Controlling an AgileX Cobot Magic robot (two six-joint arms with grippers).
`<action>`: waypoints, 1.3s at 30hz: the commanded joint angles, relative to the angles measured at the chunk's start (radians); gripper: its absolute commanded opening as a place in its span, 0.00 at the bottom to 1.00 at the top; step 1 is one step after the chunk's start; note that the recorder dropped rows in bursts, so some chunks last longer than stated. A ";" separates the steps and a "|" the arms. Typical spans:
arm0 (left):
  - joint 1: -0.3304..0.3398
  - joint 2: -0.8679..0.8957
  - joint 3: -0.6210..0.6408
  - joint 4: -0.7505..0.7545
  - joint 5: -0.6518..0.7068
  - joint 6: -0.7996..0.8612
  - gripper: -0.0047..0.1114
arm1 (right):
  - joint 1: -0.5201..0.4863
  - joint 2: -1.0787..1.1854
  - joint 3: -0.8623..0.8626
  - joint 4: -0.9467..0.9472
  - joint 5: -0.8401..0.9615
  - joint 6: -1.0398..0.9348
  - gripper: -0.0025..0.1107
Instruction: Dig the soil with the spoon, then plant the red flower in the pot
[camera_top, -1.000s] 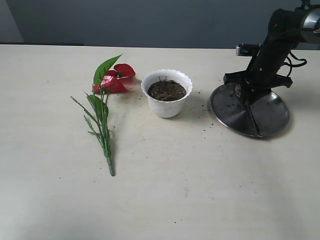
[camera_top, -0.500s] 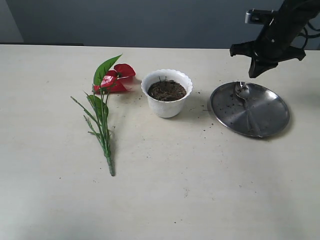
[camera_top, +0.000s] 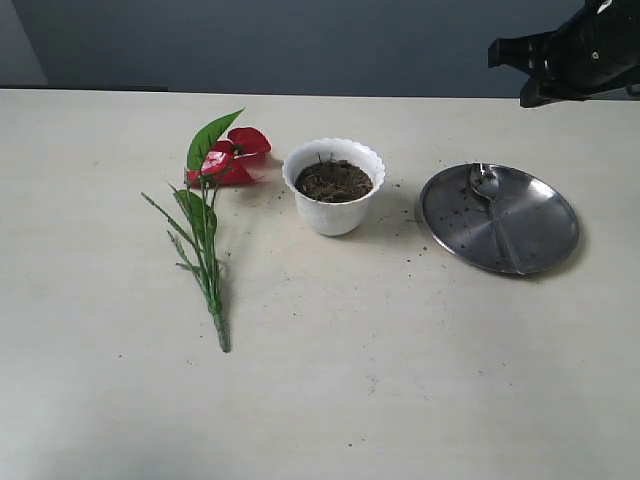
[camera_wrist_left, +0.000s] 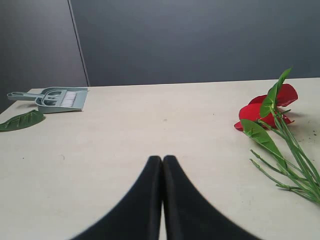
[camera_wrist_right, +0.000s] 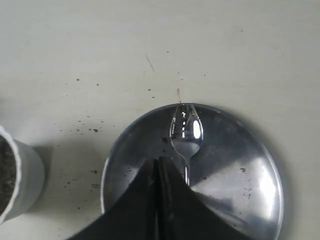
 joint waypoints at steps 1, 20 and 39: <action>0.001 -0.005 0.005 -0.002 0.002 -0.002 0.04 | 0.009 -0.117 0.103 0.108 -0.076 -0.104 0.02; 0.001 -0.005 0.005 -0.002 0.002 -0.002 0.04 | 0.068 -0.395 0.268 0.179 -0.096 -0.103 0.02; 0.001 -0.005 0.005 -0.002 0.002 -0.002 0.04 | 0.066 -0.425 0.278 0.077 -0.176 -0.101 0.02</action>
